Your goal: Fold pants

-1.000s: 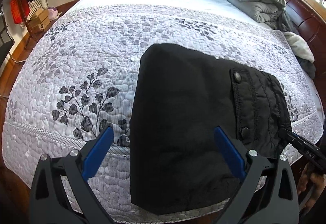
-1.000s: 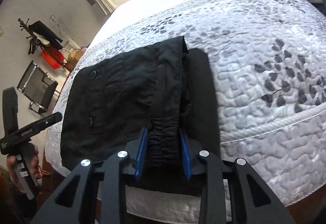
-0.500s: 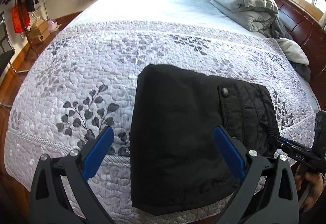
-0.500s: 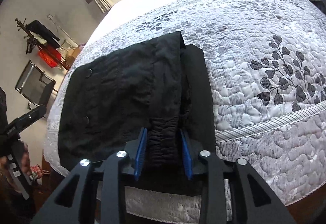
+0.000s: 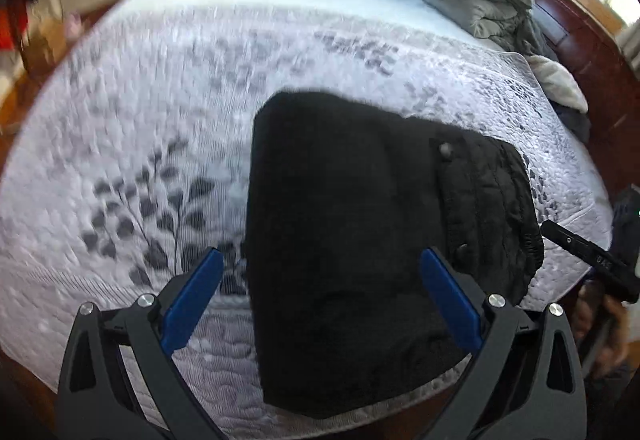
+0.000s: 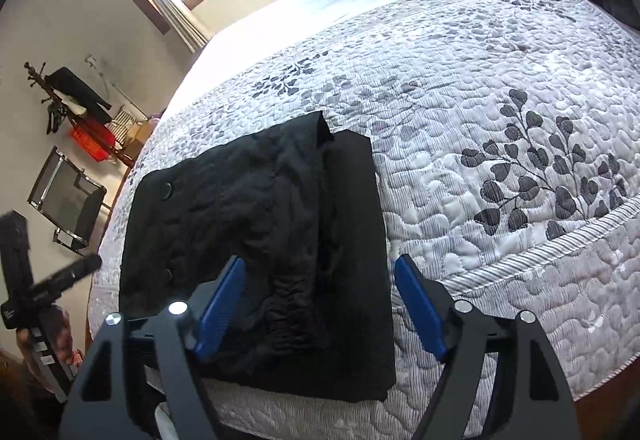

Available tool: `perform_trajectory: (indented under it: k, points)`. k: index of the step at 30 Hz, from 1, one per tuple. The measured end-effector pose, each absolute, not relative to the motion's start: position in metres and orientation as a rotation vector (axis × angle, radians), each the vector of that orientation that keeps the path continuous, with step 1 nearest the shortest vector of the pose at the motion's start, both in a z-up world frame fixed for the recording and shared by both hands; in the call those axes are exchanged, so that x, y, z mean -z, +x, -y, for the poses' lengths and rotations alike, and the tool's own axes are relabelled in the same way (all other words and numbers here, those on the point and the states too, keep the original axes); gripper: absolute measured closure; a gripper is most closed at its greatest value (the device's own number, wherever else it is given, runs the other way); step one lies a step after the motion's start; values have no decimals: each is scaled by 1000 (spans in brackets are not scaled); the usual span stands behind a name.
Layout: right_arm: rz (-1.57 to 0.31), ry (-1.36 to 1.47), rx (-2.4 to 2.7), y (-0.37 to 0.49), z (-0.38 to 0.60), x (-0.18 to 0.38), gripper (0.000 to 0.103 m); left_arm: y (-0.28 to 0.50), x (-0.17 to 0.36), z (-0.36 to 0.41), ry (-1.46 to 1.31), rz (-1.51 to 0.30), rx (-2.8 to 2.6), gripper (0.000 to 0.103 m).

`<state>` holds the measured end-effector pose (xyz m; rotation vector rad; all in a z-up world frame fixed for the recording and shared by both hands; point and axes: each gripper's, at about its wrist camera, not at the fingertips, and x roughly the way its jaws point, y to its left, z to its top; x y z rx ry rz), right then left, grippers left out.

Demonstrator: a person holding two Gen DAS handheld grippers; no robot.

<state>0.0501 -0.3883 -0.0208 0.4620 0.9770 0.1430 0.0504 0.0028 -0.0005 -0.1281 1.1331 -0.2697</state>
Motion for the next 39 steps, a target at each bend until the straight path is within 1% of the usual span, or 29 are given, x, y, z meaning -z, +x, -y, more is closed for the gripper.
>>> perform_trajectory:
  k: [5,11,15,20,23,26,29,32,34,36,39]
  points:
    - [-997,471,-150,54,390,28,22,59,27,-43,-252,-1229,293,5]
    - [-1030,523,-179,56,395,42,20,70,66,-73,-494,-1352,388,5]
    - [-1052,581,-226,57,398,54,18,81,92,-78,-621,-1416,437,5]
    - [-1090,663,-258,61,407,71,17,92,106,-70,-737,-1454,535,5]
    - [-1090,694,-288,62,410,76,16,92,108,-51,-719,-1474,608,5]
    - [-1098,723,-317,64,414,82,14,92,107,-30,-625,-1474,615,5]
    - [-1106,756,-344,64,416,87,12,91,108,-19,-596,-1480,610,4]
    - [-1116,772,-352,67,421,95,7,97,108,-10,-573,-1497,627,3]
    - [-1119,790,-365,68,422,100,6,103,118,-8,-606,-1513,680,3]
    - [-1121,835,-404,71,423,106,5,109,135,-11,-703,-1546,707,2]
    - [-1132,841,-428,76,420,109,5,111,133,-2,-700,-1548,712,3]
